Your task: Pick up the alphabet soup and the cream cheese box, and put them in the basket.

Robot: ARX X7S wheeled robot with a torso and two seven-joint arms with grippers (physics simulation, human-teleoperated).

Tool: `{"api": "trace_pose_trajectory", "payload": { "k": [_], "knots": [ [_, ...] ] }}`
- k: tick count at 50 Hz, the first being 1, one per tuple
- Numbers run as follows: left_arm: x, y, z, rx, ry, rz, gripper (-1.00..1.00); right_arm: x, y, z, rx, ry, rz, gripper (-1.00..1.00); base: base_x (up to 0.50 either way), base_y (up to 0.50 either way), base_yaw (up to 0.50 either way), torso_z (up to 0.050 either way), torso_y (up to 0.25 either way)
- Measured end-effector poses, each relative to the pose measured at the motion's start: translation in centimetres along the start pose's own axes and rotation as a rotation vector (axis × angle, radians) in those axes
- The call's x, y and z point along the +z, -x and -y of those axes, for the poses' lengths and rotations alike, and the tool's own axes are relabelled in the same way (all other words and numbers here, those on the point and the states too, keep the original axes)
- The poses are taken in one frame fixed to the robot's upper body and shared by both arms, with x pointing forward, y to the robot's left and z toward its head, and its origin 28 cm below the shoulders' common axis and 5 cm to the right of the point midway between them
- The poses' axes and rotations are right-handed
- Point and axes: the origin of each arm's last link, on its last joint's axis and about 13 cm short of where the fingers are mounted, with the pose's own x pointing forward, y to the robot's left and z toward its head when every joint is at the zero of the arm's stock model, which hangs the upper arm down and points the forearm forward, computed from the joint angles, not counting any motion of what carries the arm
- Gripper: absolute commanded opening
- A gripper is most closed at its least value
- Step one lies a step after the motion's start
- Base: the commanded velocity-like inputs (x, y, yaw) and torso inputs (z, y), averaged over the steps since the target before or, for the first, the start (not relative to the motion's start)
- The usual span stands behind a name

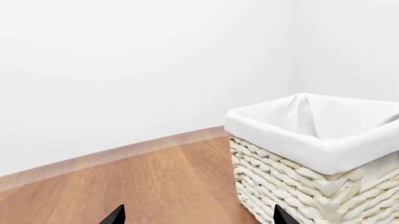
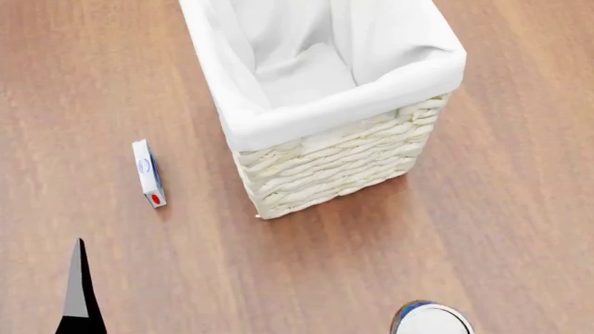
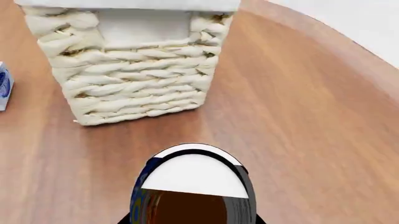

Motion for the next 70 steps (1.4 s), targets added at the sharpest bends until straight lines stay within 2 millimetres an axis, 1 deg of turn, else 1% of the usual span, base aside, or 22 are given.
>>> {"api": "trace_pose_trajectory", "payload": {
  "k": [8,13,17,22,26,29,32,41,47,52,56,62,70],
  "knots": [
    [0.0,-0.1,0.2,-0.010,0.004,0.000,1.00,5.9,-0.8,0.7,-0.012,0.022,0.362,-1.00,0.00,0.00,0.00,0.000,0.000],
    [0.0,-0.2,0.2,-0.015,0.005,0.001,1.00,9.0,-0.5,0.5,0.021,0.002,0.537,-1.00,0.00,0.00,0.00,0.000,0.000],
    [0.0,-0.1,0.2,-0.018,0.006,0.000,1.00,12.0,-0.5,0.8,0.025,0.002,0.682,-1.00,0.00,0.00,0.00,0.000,0.000],
    [-0.1,-0.2,0.3,-0.023,0.009,0.000,1.00,15.4,-0.1,1.4,0.018,-0.004,0.810,-1.00,0.00,0.00,0.00,0.000,0.000],
    [-0.1,-0.2,0.4,-0.028,0.012,0.001,1.00,17.6,-0.4,1.5,0.055,-0.024,0.852,-1.00,0.00,0.00,0.00,0.000,0.000],
    [-0.1,-0.3,0.4,-0.032,0.015,0.002,1.00,19.3,-1.2,1.6,0.100,-0.042,0.852,-1.00,0.00,0.00,0.00,0.000,0.000],
    [-0.1,-0.3,0.4,-0.033,0.017,0.004,1.00,21.0,-2.4,1.6,0.150,-0.052,0.824,-1.00,0.00,0.00,0.00,0.000,0.000],
    [0.0,-0.2,0.4,-0.031,0.021,0.012,1.00,25.8,-7.8,1.5,0.240,-0.063,0.666,-1.00,0.00,0.00,0.00,0.000,0.000],
    [0.1,-0.3,0.3,-0.030,0.022,0.018,1.00,28.1,-11.7,1.2,0.271,-0.045,0.521,-1.00,0.00,0.00,0.00,0.000,0.000],
    [0.1,-0.3,0.2,-0.029,0.022,0.020,1.00,29.2,-14.4,1.0,0.286,-0.032,0.416,-1.00,0.00,0.00,0.00,0.000,0.000],
    [0.1,-0.3,0.2,-0.026,0.022,0.019,1.00,29.9,-15.9,0.8,0.290,-0.028,0.361,-1.00,0.00,0.00,0.00,0.000,0.000],
    [0.0,-0.3,0.1,-0.024,0.024,0.017,1.00,30.2,-17.4,0.5,0.291,-0.023,0.308,-1.00,0.00,0.00,0.00,0.000,0.000],
    [-0.1,-0.2,0.1,-0.022,0.027,0.012,1.00,29.8,-18.7,0.1,0.288,-0.009,0.260,-1.00,0.00,0.00,0.00,0.000,0.000]
  ]
}}
